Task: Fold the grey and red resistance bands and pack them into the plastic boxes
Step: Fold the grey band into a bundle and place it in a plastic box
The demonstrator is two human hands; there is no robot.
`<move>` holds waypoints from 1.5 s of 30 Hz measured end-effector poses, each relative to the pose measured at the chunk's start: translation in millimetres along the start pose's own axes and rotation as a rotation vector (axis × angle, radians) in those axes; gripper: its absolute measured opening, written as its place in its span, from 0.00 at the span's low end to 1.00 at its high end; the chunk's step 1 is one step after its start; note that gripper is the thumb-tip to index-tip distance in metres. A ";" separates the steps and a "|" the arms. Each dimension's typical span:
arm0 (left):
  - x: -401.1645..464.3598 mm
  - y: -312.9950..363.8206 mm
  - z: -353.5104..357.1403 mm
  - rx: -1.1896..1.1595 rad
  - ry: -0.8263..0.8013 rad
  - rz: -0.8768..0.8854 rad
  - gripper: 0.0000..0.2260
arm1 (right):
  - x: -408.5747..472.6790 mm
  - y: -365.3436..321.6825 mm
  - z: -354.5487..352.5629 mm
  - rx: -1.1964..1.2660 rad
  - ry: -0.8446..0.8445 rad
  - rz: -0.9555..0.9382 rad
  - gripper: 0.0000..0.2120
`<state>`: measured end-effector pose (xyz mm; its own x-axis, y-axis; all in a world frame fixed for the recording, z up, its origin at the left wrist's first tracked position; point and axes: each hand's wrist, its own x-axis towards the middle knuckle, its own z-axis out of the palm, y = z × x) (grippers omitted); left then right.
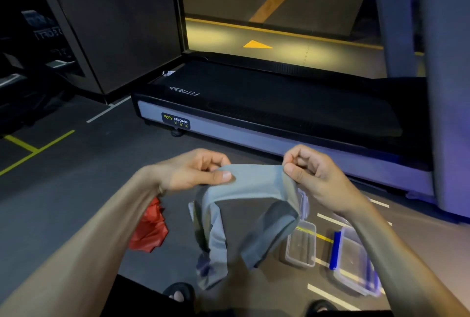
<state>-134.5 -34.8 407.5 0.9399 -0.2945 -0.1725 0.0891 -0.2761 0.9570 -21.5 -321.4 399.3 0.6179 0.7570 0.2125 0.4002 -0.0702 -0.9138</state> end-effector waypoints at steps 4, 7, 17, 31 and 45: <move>-4.1 2.3 -6.6 0.275 0.061 -0.088 0.09 | 0.2 4.1 7.0 -0.258 -0.015 -0.017 0.04; -2.2 0.9 -6.5 0.473 0.146 -0.082 0.11 | 0.6 6.4 16.2 -0.415 -0.010 -0.012 0.05; -9.2 -3.4 -12.7 0.233 -0.010 -0.160 0.06 | -0.1 7.8 17.0 -0.480 0.054 -0.003 0.05; -3.9 -9.8 -13.8 0.263 0.243 -0.046 0.07 | -1.8 6.7 9.0 -0.460 0.078 -0.032 0.05; -3.3 -3.2 -11.1 0.270 0.228 -0.001 0.09 | -5.1 11.5 2.3 -0.459 0.086 -0.022 0.04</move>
<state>-134.3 -22.7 407.6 0.9920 -0.0911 -0.0876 0.0281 -0.5168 0.8556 -21.6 -324.6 387.0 0.6520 0.7063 0.2758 0.6598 -0.3492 -0.6654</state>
